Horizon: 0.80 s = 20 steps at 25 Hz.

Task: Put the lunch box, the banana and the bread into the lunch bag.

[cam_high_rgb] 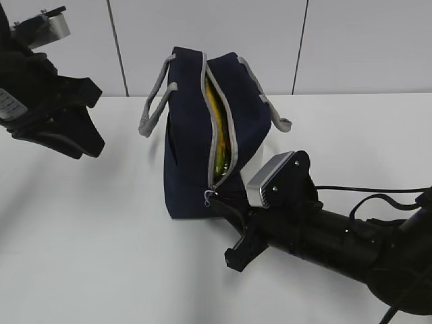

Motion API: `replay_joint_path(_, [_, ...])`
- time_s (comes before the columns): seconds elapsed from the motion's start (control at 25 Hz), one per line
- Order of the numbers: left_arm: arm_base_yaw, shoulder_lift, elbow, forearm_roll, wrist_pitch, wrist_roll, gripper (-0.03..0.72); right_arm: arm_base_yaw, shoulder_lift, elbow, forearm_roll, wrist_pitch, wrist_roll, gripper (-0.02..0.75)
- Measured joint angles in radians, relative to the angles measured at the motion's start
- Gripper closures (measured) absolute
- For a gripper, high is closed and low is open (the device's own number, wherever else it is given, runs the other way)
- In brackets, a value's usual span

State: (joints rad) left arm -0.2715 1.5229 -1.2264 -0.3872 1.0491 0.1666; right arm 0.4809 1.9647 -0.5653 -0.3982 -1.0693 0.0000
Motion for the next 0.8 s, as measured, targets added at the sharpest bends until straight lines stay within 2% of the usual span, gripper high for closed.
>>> replay_joint_path(0.48, [0.000,0.000,0.000,-0.001,0.000,0.000,0.452,-0.002,-0.091,0.000,-0.072,0.040,0.024,0.754])
replay_joint_path(0.8, [0.000,0.000,0.000,-0.001,0.000,0.000,0.453,-0.043,-0.175,0.000,-0.195,0.116,0.118,0.754])
